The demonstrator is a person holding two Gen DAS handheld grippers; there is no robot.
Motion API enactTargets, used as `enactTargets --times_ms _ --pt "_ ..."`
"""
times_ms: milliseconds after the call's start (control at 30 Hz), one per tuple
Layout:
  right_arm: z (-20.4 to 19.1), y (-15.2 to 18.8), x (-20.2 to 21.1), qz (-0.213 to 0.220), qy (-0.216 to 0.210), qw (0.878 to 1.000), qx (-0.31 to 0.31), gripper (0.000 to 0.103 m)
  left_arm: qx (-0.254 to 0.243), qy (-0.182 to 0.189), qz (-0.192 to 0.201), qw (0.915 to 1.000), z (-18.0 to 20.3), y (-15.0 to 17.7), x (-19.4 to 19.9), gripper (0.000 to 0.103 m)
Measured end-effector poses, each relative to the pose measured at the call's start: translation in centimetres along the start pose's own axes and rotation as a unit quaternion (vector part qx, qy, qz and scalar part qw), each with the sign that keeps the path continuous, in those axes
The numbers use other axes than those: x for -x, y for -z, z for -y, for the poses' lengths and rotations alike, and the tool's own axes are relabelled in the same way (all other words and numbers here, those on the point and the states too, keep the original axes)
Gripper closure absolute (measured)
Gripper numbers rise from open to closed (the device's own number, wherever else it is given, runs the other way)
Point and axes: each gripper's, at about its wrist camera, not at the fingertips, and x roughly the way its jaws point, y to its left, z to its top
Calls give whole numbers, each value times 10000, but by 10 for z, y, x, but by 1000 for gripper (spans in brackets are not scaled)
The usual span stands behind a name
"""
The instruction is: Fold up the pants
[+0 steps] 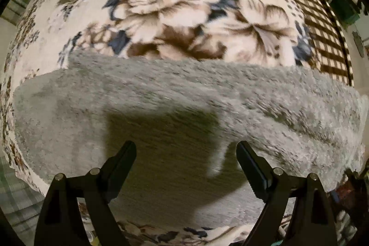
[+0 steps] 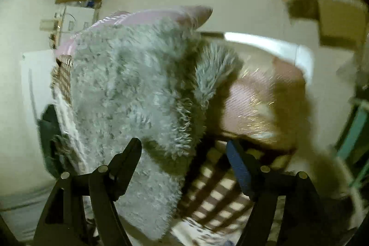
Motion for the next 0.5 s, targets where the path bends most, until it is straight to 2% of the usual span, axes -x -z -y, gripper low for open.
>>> enactTargets --times_ms 200,333,433,500 --pt "-15 -20 -18 497 -709 9958 303 24 137 309 -333 9989 8 5 -26 14" --pt "-31 -42 -35 522 -1079 9920 400 24 303 369 -333 9983 4 7 -49 14" --pt "-45 -49 -44 421 -1191 9900 626 25 411 427 -326 9977 1 5 -58 5" --pt "-49 -50 -46 413 -1198 9891 755 32 492 441 -358 9972 -1 2 -66 0"
